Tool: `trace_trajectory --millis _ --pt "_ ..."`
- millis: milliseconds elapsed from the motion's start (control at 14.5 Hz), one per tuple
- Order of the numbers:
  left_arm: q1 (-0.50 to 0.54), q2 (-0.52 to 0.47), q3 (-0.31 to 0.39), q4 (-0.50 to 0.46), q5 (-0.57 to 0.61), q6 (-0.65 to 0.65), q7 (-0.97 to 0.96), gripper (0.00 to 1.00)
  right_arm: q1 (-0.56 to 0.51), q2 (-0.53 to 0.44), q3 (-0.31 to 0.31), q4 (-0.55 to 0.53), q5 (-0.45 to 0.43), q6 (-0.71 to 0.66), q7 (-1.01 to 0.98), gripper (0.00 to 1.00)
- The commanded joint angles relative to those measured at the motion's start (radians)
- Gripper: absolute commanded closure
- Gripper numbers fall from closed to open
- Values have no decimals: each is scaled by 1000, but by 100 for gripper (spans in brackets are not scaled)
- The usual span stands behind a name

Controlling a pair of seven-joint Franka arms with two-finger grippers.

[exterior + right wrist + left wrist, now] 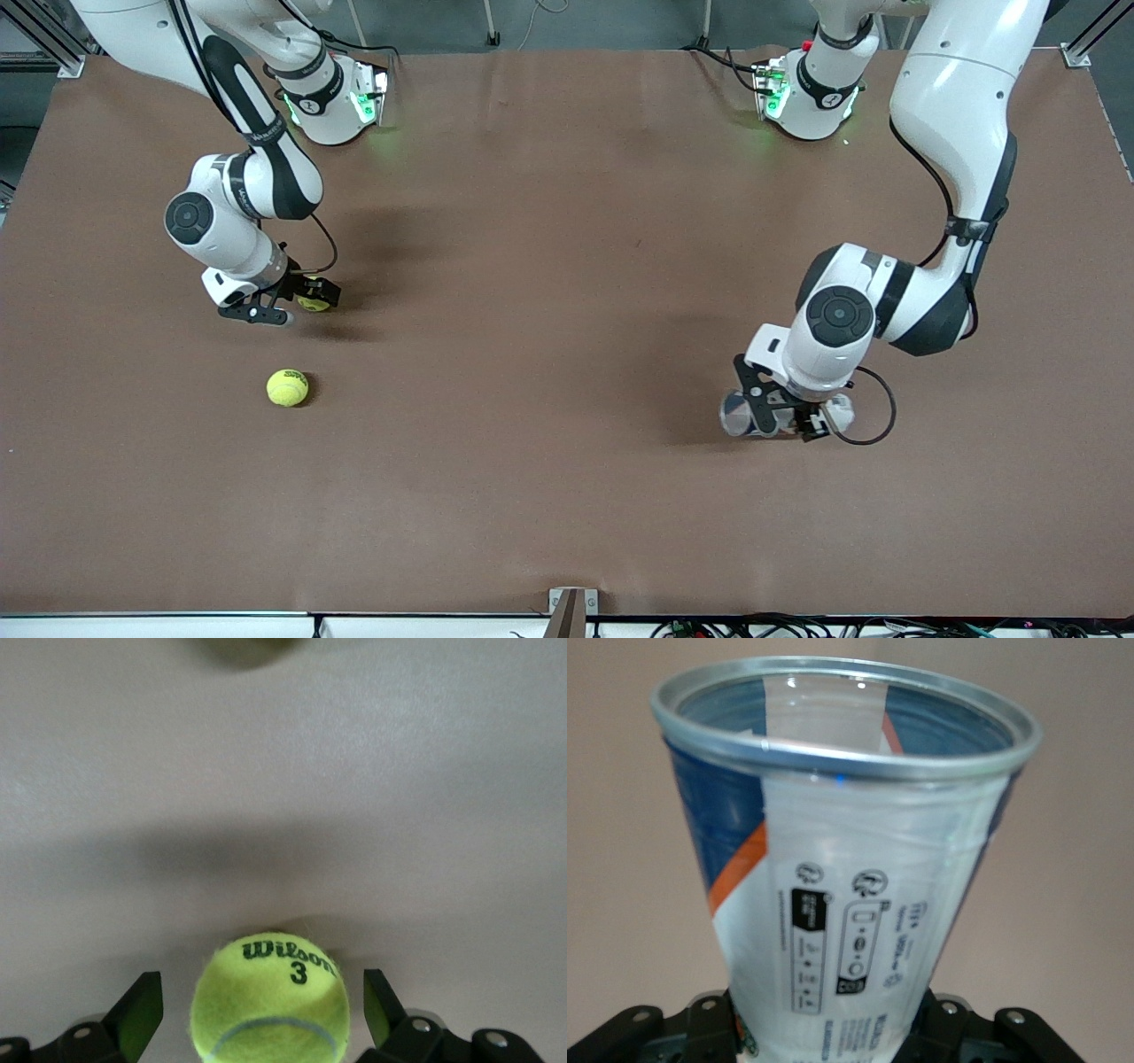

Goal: Insert tennis ball vertically with right arm
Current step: 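Grasp the Wilson ball with the right gripper while the left gripper moves the can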

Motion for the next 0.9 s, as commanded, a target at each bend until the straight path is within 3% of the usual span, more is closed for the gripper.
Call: trace_trajectory --millis 0,277,415,553,691,830 --pt "-3 32 -65 50 -185 1 13 35 5 -3 0 -21 11 7 11 1" --pt "-26 101 -153 55 -375 195 10 33 7 -3 0 -21 10 6 11 16" --pt "-47 126 -187 50 -426 304 11 33 7 -3 0 -15 10 -7 11 36" --pt "-93 147 -187 53 -436 377 3 33 7 -5 2 -4 10 -21 13 68" --pt "-132 193 -190 53 -468 504 3 33 7 -6 2 16 11 -43 14 90" --pt "-185 233 -193 49 -494 639 0 33 7 -9 2 42 13 -76 49 96"
